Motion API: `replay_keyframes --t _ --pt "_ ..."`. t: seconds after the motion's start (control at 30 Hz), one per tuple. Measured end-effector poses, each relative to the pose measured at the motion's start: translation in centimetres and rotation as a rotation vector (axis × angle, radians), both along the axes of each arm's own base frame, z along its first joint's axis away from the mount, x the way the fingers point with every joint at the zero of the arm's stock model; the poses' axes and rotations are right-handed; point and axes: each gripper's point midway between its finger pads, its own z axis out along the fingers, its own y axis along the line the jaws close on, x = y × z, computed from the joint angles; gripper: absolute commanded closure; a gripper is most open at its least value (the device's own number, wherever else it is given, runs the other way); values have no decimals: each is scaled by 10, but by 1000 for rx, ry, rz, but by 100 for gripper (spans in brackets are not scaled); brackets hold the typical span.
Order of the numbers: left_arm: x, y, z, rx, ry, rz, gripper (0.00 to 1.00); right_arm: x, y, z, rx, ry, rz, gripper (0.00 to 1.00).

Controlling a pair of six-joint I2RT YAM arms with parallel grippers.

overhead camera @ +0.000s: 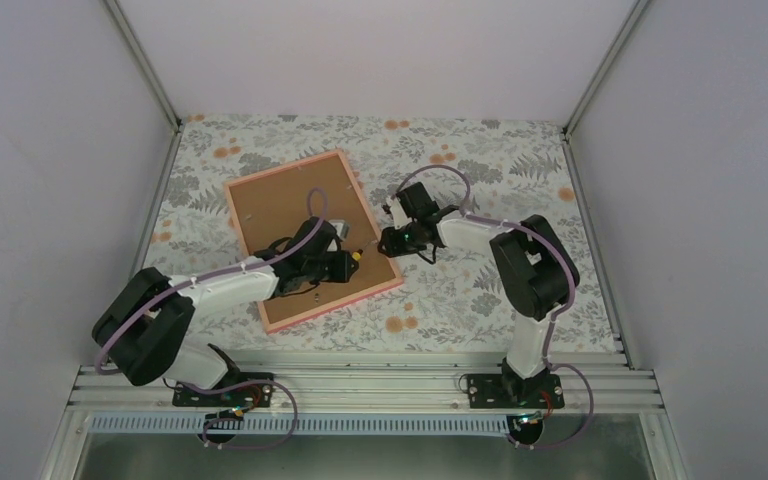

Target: Take the photo out of the frame

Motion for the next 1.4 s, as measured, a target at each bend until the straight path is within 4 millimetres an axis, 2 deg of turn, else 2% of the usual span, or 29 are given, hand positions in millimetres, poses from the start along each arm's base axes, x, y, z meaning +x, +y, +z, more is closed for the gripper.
replay_keyframes --t 0.23,0.63,0.93,1.4 --pt "2 -2 -10 14 19 -2 97 -1 -1 -2 -1 -1 -1 85" --pt "-2 -9 -12 2 29 -26 98 -19 0 -1 2 3 -30 95" --pt "-7 -15 -21 6 50 -47 98 -27 3 -1 3 7 -61 96" --pt "-9 -15 -19 -6 55 -36 98 -28 3 -1 5 0 -76 96"
